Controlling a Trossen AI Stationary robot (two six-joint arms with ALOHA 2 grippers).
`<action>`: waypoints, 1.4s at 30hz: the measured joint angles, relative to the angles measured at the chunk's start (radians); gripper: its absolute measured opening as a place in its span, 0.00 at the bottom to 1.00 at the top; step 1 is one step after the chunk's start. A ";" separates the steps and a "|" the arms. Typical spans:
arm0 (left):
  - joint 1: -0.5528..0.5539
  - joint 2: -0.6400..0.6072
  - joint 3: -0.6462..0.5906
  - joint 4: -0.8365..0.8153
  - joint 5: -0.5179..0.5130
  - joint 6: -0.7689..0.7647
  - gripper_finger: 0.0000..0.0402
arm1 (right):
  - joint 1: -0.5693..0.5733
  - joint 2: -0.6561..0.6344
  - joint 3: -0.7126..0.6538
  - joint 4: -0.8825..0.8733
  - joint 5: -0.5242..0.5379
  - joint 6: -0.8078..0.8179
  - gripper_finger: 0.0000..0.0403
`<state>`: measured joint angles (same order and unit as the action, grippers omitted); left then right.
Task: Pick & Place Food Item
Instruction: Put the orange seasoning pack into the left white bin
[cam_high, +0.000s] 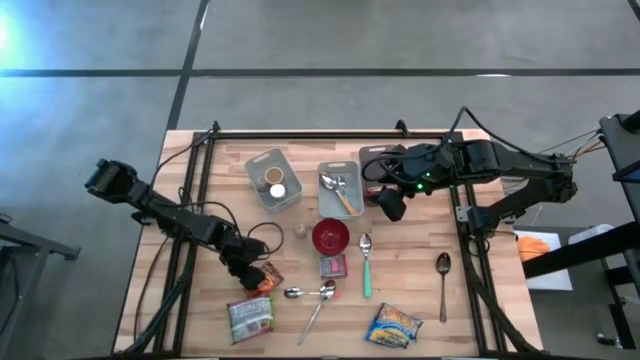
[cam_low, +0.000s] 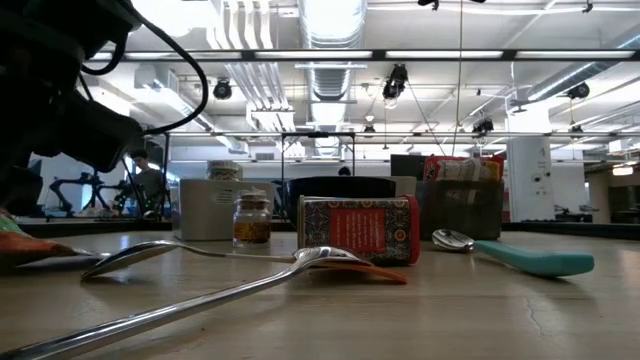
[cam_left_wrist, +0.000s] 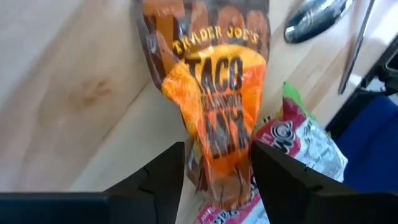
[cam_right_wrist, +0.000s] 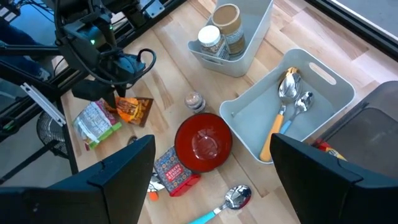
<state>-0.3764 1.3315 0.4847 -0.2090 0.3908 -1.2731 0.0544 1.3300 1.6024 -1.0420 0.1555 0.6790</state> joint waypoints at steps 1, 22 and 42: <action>-0.001 0.000 0.000 0.000 -0.011 0.000 0.47 | 0.000 0.000 0.000 0.000 0.000 -0.001 0.78; -0.003 0.086 0.001 0.065 -0.002 0.016 0.31 | 0.000 0.000 0.000 0.000 0.000 0.002 0.78; 0.092 -0.207 0.047 0.046 -0.326 0.040 0.04 | 0.000 -0.001 -0.007 0.015 0.031 0.084 0.78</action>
<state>-0.2843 1.1249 0.5318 -0.1630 0.0649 -1.2333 0.0544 1.3289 1.5958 -1.0269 0.1860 0.7629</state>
